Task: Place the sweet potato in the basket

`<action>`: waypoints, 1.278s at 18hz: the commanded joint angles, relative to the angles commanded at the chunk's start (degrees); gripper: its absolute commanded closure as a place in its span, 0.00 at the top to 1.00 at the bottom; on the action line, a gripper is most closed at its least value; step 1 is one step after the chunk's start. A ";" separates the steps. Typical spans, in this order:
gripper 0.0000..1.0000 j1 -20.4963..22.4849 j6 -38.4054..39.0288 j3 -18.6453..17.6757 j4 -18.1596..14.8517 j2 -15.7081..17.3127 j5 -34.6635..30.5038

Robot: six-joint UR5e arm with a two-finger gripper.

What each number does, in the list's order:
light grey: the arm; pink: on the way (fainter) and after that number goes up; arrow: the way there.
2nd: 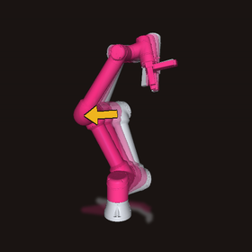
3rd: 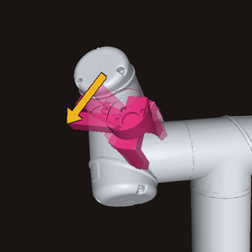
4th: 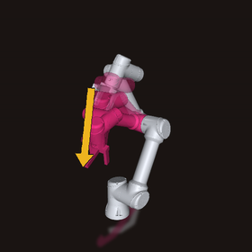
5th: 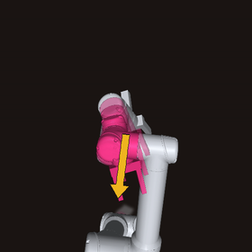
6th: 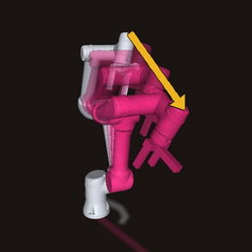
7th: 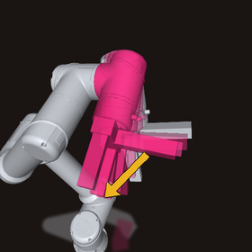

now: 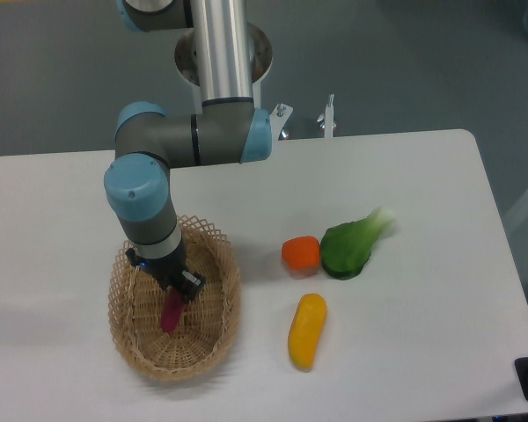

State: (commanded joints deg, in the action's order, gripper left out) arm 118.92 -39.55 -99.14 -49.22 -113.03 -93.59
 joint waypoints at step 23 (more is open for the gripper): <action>1.00 27.42 -38.48 12.84 -10.89 6.59 -2.82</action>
State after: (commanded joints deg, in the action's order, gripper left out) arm 146.33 -78.03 -86.30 -60.11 -106.44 -96.42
